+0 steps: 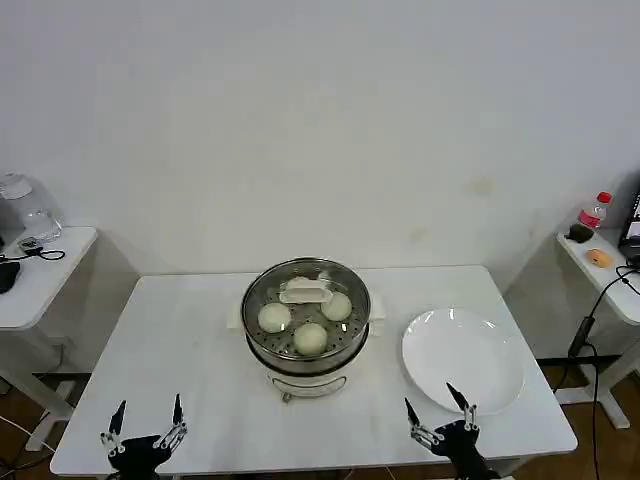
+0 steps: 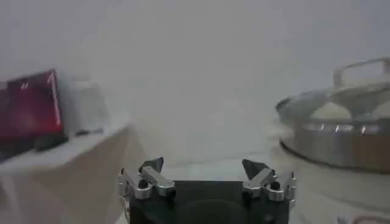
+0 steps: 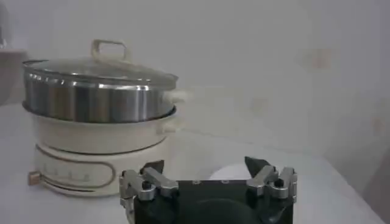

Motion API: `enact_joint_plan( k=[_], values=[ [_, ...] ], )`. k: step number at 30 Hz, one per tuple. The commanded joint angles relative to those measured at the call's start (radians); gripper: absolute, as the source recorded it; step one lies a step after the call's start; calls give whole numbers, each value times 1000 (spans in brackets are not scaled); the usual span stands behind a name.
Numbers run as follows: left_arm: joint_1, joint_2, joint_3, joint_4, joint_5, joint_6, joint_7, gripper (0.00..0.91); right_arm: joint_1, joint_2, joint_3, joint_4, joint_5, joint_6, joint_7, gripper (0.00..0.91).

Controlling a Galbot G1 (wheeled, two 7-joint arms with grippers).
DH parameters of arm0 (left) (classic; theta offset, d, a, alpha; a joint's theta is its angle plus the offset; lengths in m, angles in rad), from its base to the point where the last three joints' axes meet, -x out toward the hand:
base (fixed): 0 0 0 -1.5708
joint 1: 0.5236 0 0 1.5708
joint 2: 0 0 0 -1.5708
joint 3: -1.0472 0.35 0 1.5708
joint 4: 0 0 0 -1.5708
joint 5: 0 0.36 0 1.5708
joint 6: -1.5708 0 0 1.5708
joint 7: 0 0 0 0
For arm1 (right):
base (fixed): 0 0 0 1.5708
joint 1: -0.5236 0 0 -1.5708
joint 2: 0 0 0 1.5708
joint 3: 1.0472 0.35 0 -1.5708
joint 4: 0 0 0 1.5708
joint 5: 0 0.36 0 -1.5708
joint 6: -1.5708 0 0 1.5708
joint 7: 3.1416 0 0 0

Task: Take steamed baozi put them in steamer then cover it.

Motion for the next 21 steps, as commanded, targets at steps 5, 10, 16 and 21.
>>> enact_joint_plan(
  k=[5, 10, 16, 21],
  values=[
    [56, -12, -15, 5, -60, -21, 8, 907, 2, -15, -34, -2, 13, -28, 27, 907],
    [53, -13, -15, 5, -37, -11, 8, 907, 1, -13, -37, -1, -8, -61, 47, 907],
    [58, -18, 1, 5, -31, -10, 7, 907, -1, -11, -48, -2, -5, -84, 60, 907],
    [54, -23, 12, 5, -26, -8, 8, 907, -3, -10, -54, -2, -12, -81, 57, 907]
  ],
)
